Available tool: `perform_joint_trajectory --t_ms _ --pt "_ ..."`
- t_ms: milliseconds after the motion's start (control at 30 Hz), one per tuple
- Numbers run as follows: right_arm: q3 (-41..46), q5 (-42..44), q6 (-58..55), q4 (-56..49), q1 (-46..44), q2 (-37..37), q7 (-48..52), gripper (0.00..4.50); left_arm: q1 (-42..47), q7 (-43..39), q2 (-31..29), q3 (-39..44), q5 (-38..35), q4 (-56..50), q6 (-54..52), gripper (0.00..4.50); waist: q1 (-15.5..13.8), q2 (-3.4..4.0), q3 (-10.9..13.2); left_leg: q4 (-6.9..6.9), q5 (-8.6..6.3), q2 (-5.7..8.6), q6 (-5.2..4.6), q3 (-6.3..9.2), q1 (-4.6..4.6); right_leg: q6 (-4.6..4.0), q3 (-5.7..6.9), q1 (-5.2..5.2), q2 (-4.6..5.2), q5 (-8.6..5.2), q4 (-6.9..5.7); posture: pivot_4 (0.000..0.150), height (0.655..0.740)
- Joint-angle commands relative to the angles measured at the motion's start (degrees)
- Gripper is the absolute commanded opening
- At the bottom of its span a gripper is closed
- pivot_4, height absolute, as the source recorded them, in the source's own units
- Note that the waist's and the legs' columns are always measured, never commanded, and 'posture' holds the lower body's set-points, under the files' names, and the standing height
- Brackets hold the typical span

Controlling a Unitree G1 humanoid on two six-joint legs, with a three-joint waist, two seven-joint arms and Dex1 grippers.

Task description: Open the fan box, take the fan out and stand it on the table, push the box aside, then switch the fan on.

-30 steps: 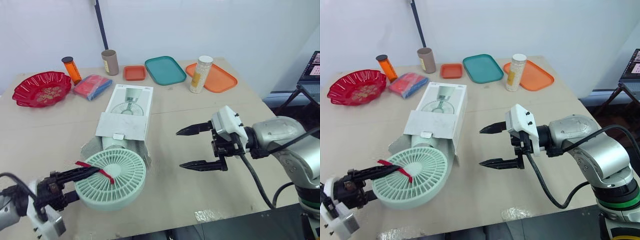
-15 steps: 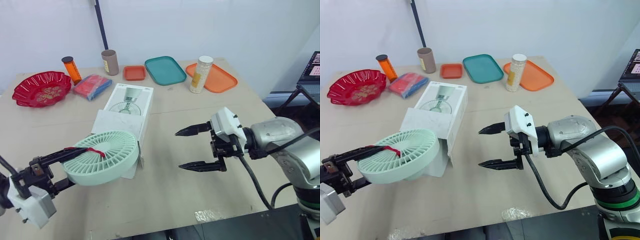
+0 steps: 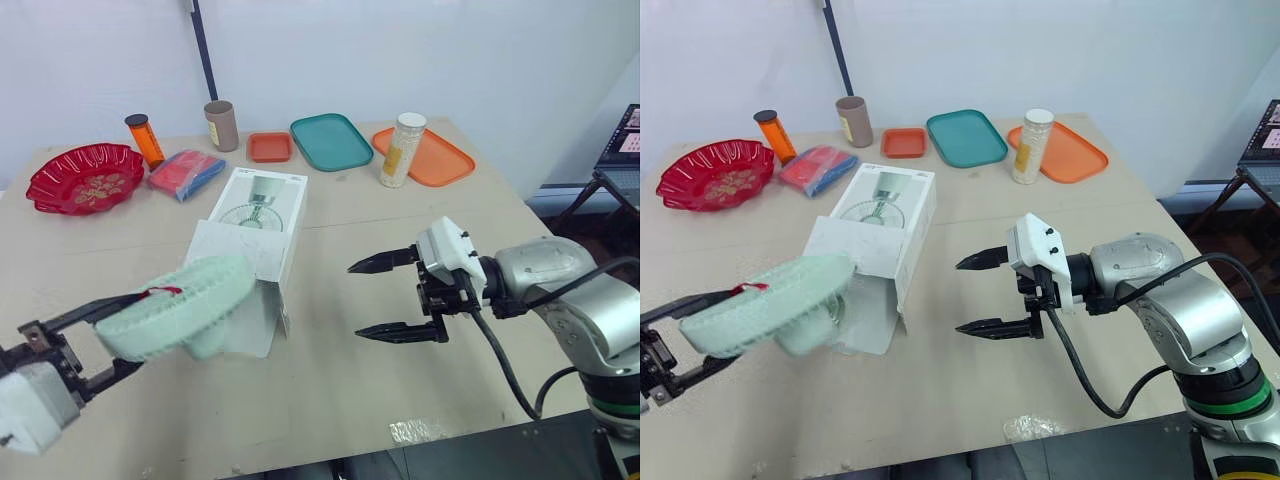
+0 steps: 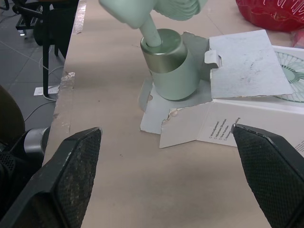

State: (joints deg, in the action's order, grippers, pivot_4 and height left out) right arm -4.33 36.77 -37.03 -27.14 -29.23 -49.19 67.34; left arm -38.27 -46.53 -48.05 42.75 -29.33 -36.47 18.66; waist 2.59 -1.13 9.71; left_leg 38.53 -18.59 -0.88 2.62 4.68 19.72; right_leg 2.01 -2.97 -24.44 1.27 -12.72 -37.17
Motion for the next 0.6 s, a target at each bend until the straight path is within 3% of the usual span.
perform_joint_trajectory --t_ms 33,200,333,600 --pt "0.3 0.5 0.7 -0.7 -0.1 0.3 0.5 4.50 1.3 1.8 0.7 5.2 -4.4 -3.8 -4.6 2.07 0.0 -0.01 0.0 0.00 0.00 0.00 0.00 0.00 -0.01 0.00 0.00 0.01 0.00 0.00 0.00 0.150 0.7400" --pt "-0.4 0.3 1.2 -0.2 -0.3 0.7 1.4 4.50 -0.2 0.5 1.9 9.9 -9.2 -8.0 -12.6 2.07 0.0 -0.03 0.0 0.00 0.00 0.00 0.00 0.01 -0.03 0.00 0.00 0.04 0.00 -0.01 0.01 0.150 0.7400" --pt "-1.3 0.1 1.5 0.6 -0.9 1.5 2.2 4.50 -2.1 6.0 4.3 15.6 -14.8 -11.0 -21.9 2.07 0.0 -0.06 0.0 -0.01 -0.02 -0.02 -0.03 0.01 -0.05 -0.02 0.00 0.04 -0.01 -0.02 0.01 0.150 0.7400" --pt "-3.1 -0.5 2.6 2.6 -2.4 2.8 4.0 4.50 -6.3 8.9 9.6 25.3 -19.7 -14.6 -29.3 2.07 0.0 -0.09 0.1 -0.02 -0.02 0.00 -0.03 0.01 -0.09 -0.02 -0.01 0.08 -0.01 -0.05 0.02 0.150 0.7400"
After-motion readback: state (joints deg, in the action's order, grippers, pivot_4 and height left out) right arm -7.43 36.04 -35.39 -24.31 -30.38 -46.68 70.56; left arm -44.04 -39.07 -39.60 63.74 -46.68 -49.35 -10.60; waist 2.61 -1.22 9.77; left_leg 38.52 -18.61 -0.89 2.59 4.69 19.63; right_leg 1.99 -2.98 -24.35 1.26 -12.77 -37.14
